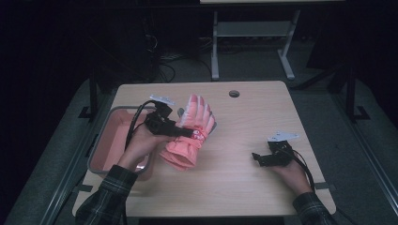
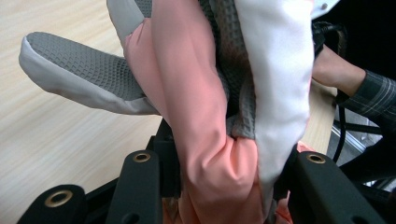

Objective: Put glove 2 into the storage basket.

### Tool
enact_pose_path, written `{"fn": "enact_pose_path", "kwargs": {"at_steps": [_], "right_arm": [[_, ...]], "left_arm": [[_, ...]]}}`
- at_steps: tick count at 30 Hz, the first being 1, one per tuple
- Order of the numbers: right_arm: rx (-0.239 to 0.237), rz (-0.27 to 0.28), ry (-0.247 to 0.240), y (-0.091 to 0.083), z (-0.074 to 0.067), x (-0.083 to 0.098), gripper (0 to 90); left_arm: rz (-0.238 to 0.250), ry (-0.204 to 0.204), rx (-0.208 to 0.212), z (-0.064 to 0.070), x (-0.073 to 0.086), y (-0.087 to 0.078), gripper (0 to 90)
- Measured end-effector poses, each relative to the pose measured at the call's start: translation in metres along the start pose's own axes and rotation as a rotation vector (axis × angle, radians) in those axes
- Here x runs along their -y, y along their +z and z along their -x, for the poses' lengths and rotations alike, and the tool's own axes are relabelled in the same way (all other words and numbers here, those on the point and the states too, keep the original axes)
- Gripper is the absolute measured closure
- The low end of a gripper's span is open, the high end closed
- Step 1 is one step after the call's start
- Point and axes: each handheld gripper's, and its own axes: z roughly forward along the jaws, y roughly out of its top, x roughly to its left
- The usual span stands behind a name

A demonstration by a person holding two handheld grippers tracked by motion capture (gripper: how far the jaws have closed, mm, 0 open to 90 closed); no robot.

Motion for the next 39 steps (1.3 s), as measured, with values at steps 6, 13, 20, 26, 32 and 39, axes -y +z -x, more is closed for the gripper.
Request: {"fn": "enact_pose_path", "kwargs": {"at_steps": [6, 13, 20, 26, 32, 39], "right_arm": [[0.001, -0.001, 0.002, 0.000, 0.000, 0.000, 13.3], [0.002, -0.001, 0.005, 0.000, 0.000, 0.000, 13.3], [0.002, 0.000, 0.003, 0.000, 0.000, 0.000, 13.2], [0.004, 0.000, 0.007, 0.000, 0.000, 0.000, 13.2], [0.005, -0.001, 0.006, 0.000, 0.000, 0.000, 13.2], [0.007, -0.001, 0.008, 0.000, 0.000, 0.000, 13.2]], "left_arm": [[0.019, -0.023, -0.036, -0.010, 0.003, -0.026, 58.1], [0.039, -0.058, -0.076, -0.022, 0.011, -0.056, 58.1], [0.065, -0.109, -0.132, -0.041, 0.026, -0.091, 58.1], [0.075, -0.154, -0.190, -0.057, 0.042, -0.110, 58.1], [0.084, -0.199, -0.241, -0.074, 0.056, -0.120, 58.1], [0.050, -0.238, -0.286, -0.092, 0.070, -0.109, 57.9]]}}
